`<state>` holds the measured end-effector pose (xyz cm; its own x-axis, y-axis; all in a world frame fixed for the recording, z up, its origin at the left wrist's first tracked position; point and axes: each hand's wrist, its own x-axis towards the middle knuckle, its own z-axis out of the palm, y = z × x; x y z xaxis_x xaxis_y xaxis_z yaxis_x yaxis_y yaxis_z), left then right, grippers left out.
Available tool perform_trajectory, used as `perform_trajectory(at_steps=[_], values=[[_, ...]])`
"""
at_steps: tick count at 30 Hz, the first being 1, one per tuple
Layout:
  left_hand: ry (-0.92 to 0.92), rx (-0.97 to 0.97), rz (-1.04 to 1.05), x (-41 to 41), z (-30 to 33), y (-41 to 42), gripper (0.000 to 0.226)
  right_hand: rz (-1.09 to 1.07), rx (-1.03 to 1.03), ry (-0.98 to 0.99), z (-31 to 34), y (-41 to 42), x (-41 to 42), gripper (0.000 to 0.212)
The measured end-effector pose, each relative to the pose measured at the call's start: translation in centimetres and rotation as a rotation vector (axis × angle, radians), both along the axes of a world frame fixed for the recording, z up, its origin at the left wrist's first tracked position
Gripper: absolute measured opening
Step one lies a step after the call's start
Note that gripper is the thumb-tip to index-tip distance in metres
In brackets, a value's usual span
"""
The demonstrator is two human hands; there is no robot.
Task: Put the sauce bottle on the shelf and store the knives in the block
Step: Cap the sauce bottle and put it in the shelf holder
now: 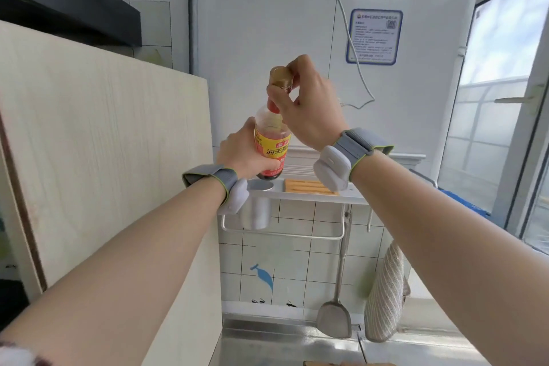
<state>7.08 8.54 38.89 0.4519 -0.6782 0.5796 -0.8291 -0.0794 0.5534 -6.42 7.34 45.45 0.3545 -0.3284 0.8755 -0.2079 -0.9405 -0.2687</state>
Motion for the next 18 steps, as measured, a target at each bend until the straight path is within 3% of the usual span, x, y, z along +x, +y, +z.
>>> perform_trajectory(at_steps=[5, 12, 18], values=[[-0.045, -0.021, 0.074, 1.3, 1.2, -1.6, 0.074, 0.002, -0.014, -0.019, 0.7, -1.5, 1.8, 0.019], [0.027, -0.032, 0.076, 3.2, 0.5, -4.1, 0.066, -0.009, 0.021, 0.001, 0.2, -4.1, 4.3, 0.029], [0.034, 0.042, 0.086, 4.5, -0.6, -5.8, 0.064, -0.012, 0.122, -0.008, -0.1, -6.5, 5.9, 0.024]])
